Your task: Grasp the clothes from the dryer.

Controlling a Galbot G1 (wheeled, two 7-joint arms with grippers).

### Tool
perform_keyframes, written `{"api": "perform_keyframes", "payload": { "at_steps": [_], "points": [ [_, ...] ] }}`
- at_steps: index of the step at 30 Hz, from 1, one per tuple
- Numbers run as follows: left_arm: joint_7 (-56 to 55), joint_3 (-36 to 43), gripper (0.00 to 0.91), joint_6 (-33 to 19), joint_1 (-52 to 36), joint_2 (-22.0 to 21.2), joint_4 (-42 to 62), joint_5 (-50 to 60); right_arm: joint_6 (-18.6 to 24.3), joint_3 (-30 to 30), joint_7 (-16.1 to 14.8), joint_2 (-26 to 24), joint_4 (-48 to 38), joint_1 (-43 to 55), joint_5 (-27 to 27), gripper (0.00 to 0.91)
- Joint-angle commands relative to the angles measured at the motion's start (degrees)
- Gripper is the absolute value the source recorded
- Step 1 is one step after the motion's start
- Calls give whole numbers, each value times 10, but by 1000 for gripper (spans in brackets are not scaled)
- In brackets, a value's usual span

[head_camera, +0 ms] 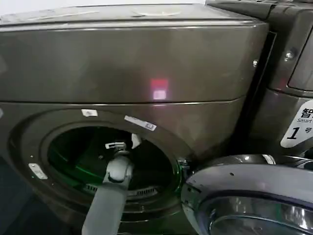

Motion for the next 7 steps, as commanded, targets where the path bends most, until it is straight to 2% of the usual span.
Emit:
{"api": "perform_keyframes", "payload": {
  "at_steps": [1,7],
  "points": [
    [-3,-2,0,5,3,4,-6,-7,-2,1,-2,0,1,0,-1,907],
    [-1,-1,0,10,8,6,-12,-16,-2,2,-3,0,4,-3,-1,907]
  ]
}}
